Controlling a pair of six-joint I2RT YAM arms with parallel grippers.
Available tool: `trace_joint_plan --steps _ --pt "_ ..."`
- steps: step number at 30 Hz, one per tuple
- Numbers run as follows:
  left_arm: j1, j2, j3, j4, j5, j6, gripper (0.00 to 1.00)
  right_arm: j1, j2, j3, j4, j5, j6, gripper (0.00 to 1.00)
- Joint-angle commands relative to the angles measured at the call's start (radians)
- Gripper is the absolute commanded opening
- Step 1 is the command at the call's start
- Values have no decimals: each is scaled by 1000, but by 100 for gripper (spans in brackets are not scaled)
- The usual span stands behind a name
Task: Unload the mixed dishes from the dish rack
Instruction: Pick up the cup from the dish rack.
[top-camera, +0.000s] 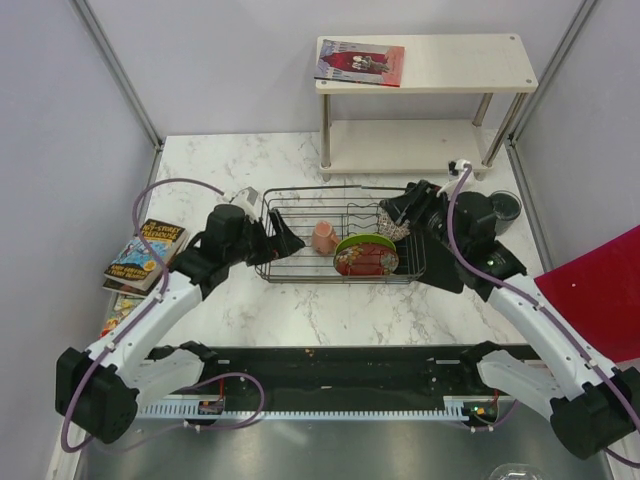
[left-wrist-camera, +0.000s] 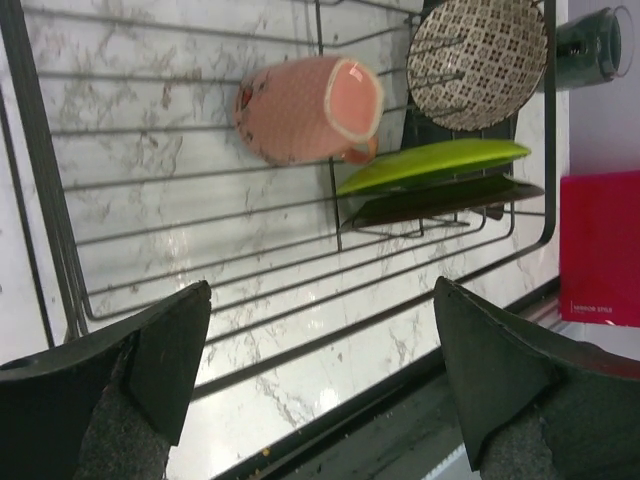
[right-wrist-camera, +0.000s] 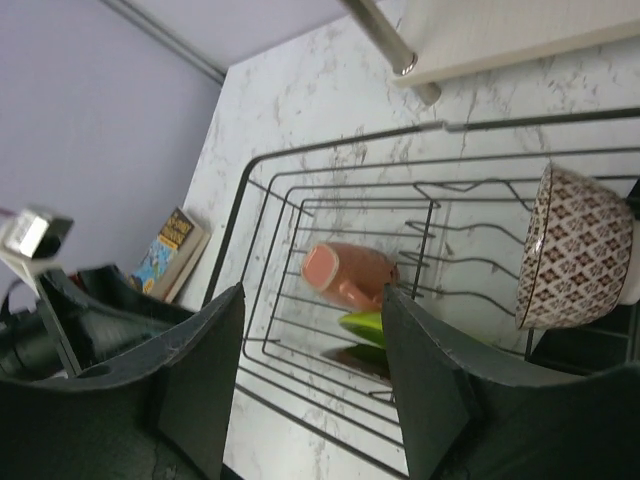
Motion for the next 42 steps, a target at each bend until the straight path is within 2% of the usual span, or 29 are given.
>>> trace_joint_plan --steps 1,8,18,31,34,35,42 --pt "-55 130 152 55 -157 115 98 63 -79 -97 125 15 -50 64" --pt "-249 431 386 -60 -394 112 99 102 -120 -160 149 -5 -79 64" --pt "-252 601 469 -81 -454 0 100 102 -154 -208 158 -35 -101 65" --pt "-250 750 564 -87 -478 -4 98 100 -114 -225 192 -48 -99 65" --pt "-252 758 564 -85 -480 -6 91 102 -110 -223 191 -48 -99 65" --pt "-252 759 556 -87 -478 -9 82 100 -108 -225 189 -46 -101 65" --pt "-252 729 504 -79 -488 -6 54 102 -97 -226 189 -37 -102 65"
